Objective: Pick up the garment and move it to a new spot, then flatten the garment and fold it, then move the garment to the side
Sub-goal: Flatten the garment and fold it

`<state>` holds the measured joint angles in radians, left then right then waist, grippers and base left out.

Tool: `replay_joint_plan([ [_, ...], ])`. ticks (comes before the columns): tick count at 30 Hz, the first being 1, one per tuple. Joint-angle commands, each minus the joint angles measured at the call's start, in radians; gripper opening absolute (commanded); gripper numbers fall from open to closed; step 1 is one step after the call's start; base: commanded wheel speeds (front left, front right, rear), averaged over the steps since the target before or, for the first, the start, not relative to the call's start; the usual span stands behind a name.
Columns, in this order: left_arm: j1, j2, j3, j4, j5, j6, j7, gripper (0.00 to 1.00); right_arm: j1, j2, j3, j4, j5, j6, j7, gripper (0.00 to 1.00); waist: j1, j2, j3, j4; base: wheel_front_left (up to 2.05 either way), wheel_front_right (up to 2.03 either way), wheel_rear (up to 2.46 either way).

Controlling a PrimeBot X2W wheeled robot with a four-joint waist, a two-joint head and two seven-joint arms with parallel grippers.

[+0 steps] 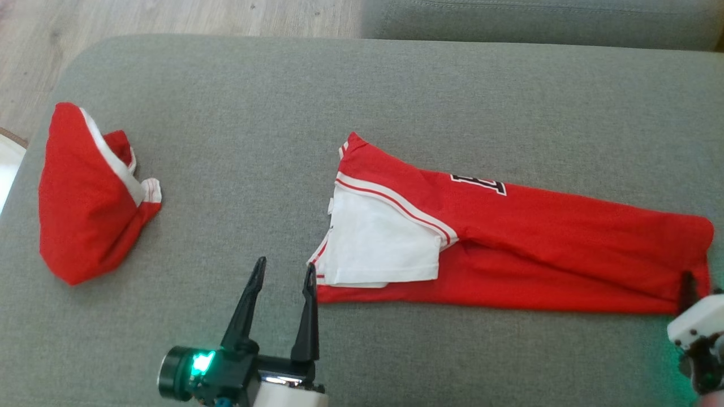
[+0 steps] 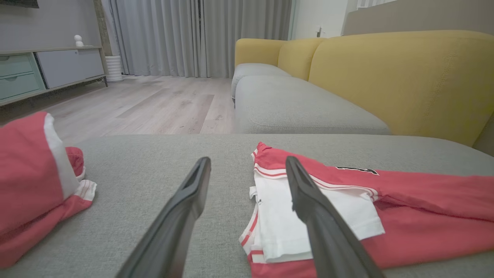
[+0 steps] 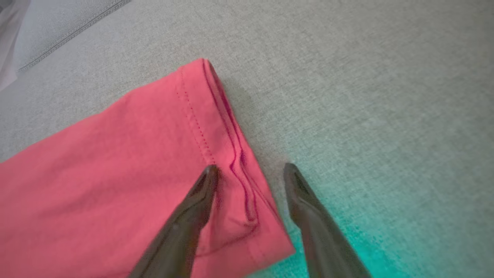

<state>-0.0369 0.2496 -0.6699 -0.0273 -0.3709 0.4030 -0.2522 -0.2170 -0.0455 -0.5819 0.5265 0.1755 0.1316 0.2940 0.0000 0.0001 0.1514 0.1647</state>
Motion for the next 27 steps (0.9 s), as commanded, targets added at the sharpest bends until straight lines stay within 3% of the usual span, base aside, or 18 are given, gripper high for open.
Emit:
replay_joint_plan([
  [1, -0.011, -0.006, 0.045, -0.021, 0.011, -0.006, -0.009, 1.00, -0.027, -0.005, 0.034, -0.002, 0.009, -0.001, 0.016, 0.00, 0.0000, -0.0001, -0.001, -0.001, 0.00, 0.00, 0.00],
  [9, 0.012, -0.033, 0.117, -0.010, 0.051, -0.055, -0.009, 1.00, -0.037, -0.009, 0.019, -0.041, 0.043, -0.001, -0.018, 0.00, 0.0000, -0.0001, -0.010, -0.033, 0.00, 0.00, 0.00],
  [18, 0.025, -0.051, 0.160, -0.016, 0.086, -0.100, -0.009, 1.00, -0.062, -0.102, -0.053, -0.158, 0.096, -0.001, 0.020, 0.00, 0.0000, -0.0001, -0.001, -0.085, 0.00, 0.00, 0.00],
  [22, 0.025, -0.056, 0.173, -0.010, 0.100, -0.120, -0.009, 1.00, -0.081, -0.095, 0.008, -0.261, 0.186, -0.001, 0.058, 0.00, 0.0000, -0.0001, 0.000, -0.100, 0.00, 0.00, 0.00],
  [27, 0.024, -0.063, 0.183, 0.002, 0.111, -0.139, -0.009, 1.00, -0.074, -0.035, 0.184, -0.445, 0.289, -0.001, 0.095, 0.00, 0.0000, -0.0001, -0.006, -0.098, 0.00, 0.00, 0.00],
])
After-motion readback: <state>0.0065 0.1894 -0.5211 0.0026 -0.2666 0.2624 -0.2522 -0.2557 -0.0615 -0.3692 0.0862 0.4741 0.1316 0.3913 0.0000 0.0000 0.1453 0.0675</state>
